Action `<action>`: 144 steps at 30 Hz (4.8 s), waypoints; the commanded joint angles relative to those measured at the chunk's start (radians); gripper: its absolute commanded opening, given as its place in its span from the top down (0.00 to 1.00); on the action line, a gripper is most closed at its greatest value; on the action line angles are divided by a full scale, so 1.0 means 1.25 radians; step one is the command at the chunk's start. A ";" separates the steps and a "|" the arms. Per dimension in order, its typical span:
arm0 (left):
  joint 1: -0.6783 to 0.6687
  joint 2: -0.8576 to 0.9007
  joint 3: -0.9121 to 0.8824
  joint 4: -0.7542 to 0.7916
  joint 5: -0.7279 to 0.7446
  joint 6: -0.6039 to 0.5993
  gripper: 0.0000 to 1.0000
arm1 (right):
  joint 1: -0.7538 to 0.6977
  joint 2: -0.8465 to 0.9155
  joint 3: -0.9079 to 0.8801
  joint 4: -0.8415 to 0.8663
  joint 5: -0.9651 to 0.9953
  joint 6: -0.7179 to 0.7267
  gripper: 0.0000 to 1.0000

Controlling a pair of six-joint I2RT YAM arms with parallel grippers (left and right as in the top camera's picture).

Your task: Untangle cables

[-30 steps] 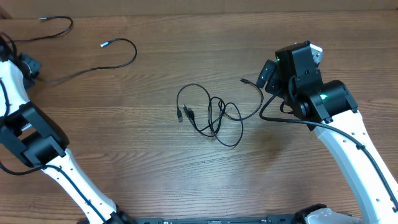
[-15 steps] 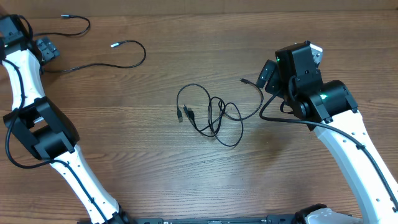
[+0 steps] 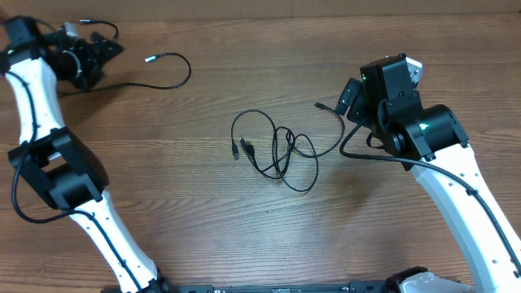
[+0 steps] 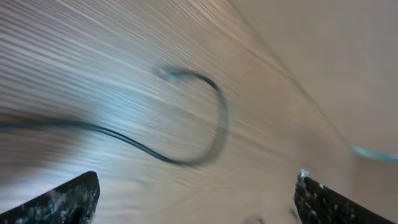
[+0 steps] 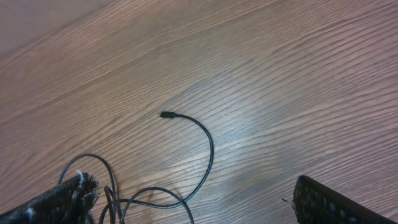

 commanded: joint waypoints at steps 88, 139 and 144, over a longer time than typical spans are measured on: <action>-0.813 -0.284 -0.427 -0.210 -0.403 0.317 0.56 | -0.305 0.000 -0.004 -0.104 -0.106 0.000 0.00; -0.692 -0.448 0.277 0.088 -0.246 -0.084 0.96 | -0.305 0.000 -0.004 -0.104 -0.106 0.000 0.00; -0.641 -0.493 0.277 0.012 -0.536 -0.086 0.96 | -0.305 0.000 -0.004 -0.104 -0.106 0.000 0.00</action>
